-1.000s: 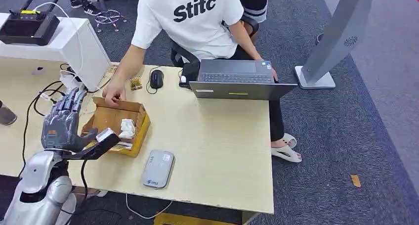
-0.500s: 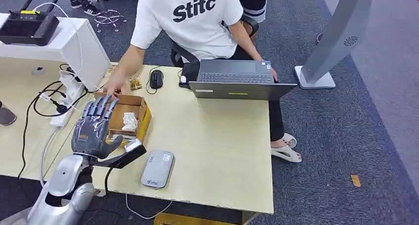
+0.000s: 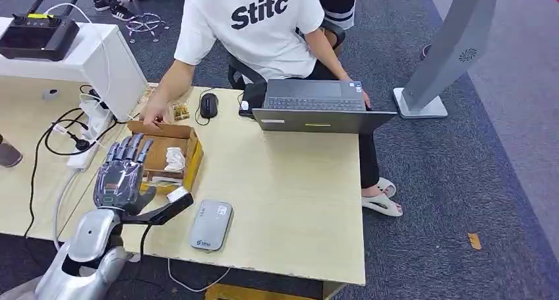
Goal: Pass the card to the sensor for recognition and then transmit it.
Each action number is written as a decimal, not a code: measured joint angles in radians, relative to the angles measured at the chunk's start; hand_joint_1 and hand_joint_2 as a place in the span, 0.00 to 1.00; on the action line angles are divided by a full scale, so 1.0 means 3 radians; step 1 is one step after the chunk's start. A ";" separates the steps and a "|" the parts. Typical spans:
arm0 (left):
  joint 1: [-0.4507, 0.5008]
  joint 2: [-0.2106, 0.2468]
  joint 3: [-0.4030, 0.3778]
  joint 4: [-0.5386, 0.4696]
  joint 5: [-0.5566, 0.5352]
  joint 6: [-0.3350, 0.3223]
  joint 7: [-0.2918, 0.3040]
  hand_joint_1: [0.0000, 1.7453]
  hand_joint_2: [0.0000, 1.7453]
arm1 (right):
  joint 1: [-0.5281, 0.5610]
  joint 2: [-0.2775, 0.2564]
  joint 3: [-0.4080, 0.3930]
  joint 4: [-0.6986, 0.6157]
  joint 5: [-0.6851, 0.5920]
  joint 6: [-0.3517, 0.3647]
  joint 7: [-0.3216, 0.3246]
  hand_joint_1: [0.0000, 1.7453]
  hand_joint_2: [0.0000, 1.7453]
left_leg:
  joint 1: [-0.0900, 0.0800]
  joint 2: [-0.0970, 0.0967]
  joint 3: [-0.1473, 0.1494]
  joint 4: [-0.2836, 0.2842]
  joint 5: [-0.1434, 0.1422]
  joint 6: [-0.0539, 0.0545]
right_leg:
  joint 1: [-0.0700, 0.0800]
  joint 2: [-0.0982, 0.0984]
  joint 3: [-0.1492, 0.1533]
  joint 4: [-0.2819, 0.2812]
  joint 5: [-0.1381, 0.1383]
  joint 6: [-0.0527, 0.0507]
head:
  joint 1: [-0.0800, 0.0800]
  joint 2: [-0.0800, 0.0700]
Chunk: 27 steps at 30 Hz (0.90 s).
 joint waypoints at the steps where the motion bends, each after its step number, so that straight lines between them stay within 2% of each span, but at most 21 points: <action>1: 0.0000 0.0000 -0.0004 0.0016 -0.0029 0.0009 0.0010 0.00 1.00 | 0.0000 0.0003 -0.0001 0.0000 0.0001 0.0000 -0.0004 0.00 1.00 | 0.0000 0.0000 0.0000 0.0000 0.0000 0.0000 | 0.0000 0.0000 0.0000 0.0000 0.0000 0.0000 | 0.0000 0.0000; 15: 0.0017 -0.0009 -0.0011 0.0178 -0.0112 0.0090 0.0001 0.00 1.00 | 0.0000 0.0005 -0.0055 0.0000 0.0051 -0.0001 -0.0001 0.00 1.00 | 0.0001 0.0000 0.0000 0.0000 0.0000 0.0000 | 0.0000 0.0000 0.0000 0.0000 0.0000 0.0000 | 0.0000 0.0000; 27: 0.0008 -0.0069 -0.0008 0.0440 -0.0049 0.0347 -0.0048 0.00 1.00 | -0.0001 0.0005 -0.0060 0.0000 0.0107 0.0013 -0.0020 0.00 1.00 | 0.0000 0.0000 0.0000 0.0000 0.0000 0.0000 | 0.0000 0.0000 0.0000 0.0000 0.0000 0.0000 | 0.0000 0.0000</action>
